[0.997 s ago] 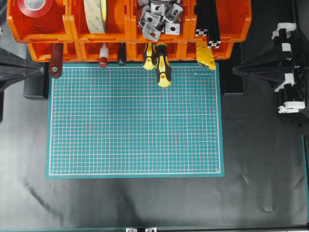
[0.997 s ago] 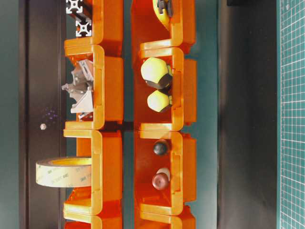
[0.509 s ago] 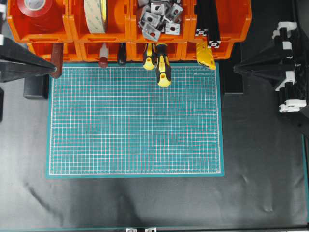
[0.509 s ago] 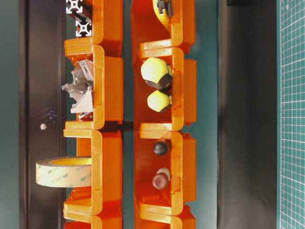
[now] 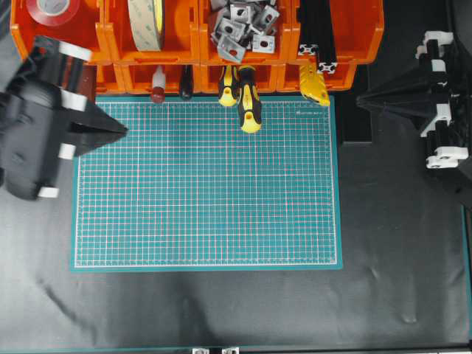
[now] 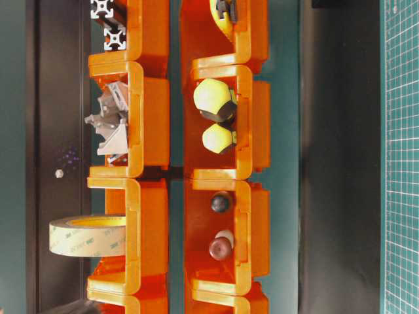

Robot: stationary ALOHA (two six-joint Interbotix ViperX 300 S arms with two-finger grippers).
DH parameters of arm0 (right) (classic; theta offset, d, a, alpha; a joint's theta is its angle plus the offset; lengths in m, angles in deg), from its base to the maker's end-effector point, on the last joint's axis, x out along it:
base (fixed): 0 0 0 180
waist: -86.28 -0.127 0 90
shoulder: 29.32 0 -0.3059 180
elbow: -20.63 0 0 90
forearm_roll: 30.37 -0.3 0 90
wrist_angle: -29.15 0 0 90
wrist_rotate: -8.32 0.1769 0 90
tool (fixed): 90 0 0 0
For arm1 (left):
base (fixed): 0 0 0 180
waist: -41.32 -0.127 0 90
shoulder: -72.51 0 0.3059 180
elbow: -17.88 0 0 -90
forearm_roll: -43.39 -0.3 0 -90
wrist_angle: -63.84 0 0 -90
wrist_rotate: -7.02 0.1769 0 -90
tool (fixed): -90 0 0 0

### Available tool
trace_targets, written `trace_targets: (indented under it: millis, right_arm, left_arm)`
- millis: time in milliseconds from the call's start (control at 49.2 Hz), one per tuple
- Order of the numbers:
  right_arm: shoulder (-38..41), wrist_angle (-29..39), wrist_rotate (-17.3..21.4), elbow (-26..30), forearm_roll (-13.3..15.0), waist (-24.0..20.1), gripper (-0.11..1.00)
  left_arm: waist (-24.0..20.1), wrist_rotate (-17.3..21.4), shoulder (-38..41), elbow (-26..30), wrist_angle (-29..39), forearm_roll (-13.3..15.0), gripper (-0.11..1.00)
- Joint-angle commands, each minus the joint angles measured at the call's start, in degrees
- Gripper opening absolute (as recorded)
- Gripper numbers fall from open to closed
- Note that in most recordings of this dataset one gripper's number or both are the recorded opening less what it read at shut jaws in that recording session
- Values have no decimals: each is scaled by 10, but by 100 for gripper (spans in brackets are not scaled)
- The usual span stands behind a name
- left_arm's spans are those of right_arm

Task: Pick red screwdriver from container rack with left arm.
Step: 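Move the left gripper toward the red-handled screwdriver in the rack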

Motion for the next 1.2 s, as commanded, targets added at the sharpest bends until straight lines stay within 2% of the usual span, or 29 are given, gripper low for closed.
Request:
trace_targets:
  millis: [0,122,224,305,346,366,427,773,1180]
  right_arm:
    - [3,0,1,20,-2,2,0]
    - [3,5,1,20,-2,1,0]
    - [3,11,1,20,-2,1,0]
    - [3,11,1,20,-2,1,0]
    - [3,12,1,19,-2,1,0]
    - [3,13,1,20,-2,2,0]
    - [2,16,1,20,-2,1,0]
    - [2,27,1,18,-2,0,0]
    - [-7,56,0,16,-2,-11,0]
  left_arm:
    - [23,-41,25,22,25,-67,0]
    - [63,-139,82,36,98,-176,0]
    - [99,-228,129,47,165,-281,0]
    - [126,-287,155,49,191,-365,0]
    - [132,-307,164,48,196,-395,0]
    - [133,-314,168,48,197,-401,0]
    - [131,-327,178,49,198,-403,0]
    - [137,-321,191,54,200,-403,0]
    - [117,-323,214,72,214,-403,0]
